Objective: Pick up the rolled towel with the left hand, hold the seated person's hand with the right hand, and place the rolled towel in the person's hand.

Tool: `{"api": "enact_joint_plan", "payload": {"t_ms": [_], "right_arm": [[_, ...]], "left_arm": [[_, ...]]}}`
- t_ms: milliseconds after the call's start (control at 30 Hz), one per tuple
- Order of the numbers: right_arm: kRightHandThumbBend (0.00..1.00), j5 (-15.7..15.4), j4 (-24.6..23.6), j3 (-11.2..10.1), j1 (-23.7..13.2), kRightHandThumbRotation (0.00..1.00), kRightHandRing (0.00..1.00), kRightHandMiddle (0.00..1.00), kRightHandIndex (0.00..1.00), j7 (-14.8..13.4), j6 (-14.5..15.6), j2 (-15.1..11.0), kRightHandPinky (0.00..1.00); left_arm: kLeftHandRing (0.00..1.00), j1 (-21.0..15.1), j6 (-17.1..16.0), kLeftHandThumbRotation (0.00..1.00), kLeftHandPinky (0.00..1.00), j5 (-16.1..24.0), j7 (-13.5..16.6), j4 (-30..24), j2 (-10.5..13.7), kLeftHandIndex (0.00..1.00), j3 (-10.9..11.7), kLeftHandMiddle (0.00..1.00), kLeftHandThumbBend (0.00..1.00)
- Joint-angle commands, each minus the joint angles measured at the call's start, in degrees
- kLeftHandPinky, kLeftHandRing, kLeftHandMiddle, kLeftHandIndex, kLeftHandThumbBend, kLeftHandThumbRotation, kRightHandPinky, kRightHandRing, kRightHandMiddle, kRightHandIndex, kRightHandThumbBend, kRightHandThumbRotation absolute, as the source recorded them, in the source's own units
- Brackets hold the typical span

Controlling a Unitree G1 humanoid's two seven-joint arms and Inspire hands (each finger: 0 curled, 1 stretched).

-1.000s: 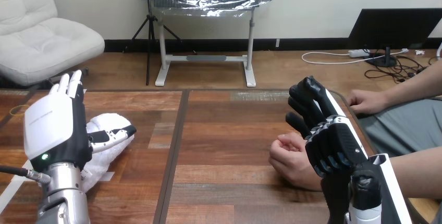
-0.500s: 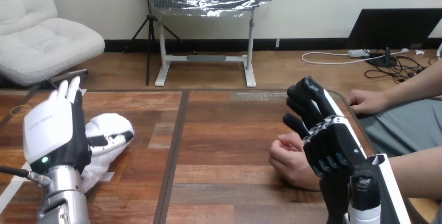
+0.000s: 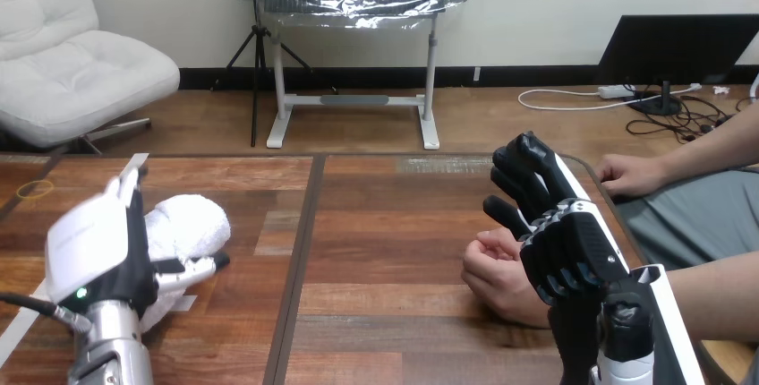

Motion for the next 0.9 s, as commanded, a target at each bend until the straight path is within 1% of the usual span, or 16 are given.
{"api": "enact_joint_plan", "payload": {"t_ms": [0,167,267,433,567,867], "right_arm": [[0.69,0.5,-0.6,-0.2,-2.0,1.00,0.96,0.94,0.93,-0.1,-1.3,0.7,0.91],[0.69,0.6,-0.5,-0.3,-2.1,1.00,0.95,0.93,0.93,-0.2,-1.4,0.7,0.91],[0.70,0.6,-0.4,-0.3,-2.2,1.00,0.95,0.93,0.93,-0.2,-1.5,0.8,0.90],[0.70,0.6,-0.3,-0.4,-2.3,1.00,0.94,0.92,0.92,-0.3,-1.6,0.9,0.89],[0.71,0.5,-0.4,-0.4,-2.2,1.00,0.94,0.92,0.92,-0.3,-1.6,0.9,0.89],[0.71,0.4,-0.3,-0.4,-2.3,1.00,0.94,0.92,0.92,-0.5,-1.8,1.0,0.88]], "left_arm": [[0.90,-5.3,1.4,0.40,0.84,0.2,0.0,0.8,0.4,0.91,-1.1,0.92,0.95],[0.91,-6.0,2.4,0.42,0.84,0.2,0.2,2.0,0.5,0.91,-1.7,0.93,0.95],[0.91,-6.5,3.6,0.42,0.85,0.4,-0.3,2.5,0.5,0.92,-2.1,0.93,0.95],[0.91,-7.2,4.3,0.43,0.86,0.3,0.0,3.8,0.7,0.92,-2.5,0.94,0.94],[0.91,-7.7,4.1,0.42,0.86,-0.1,0.7,4.9,0.9,0.91,-2.7,0.94,0.94],[0.92,-8.8,4.5,0.42,0.86,-0.4,1.1,7.2,0.9,0.91,-3.0,0.94,0.94]]}}
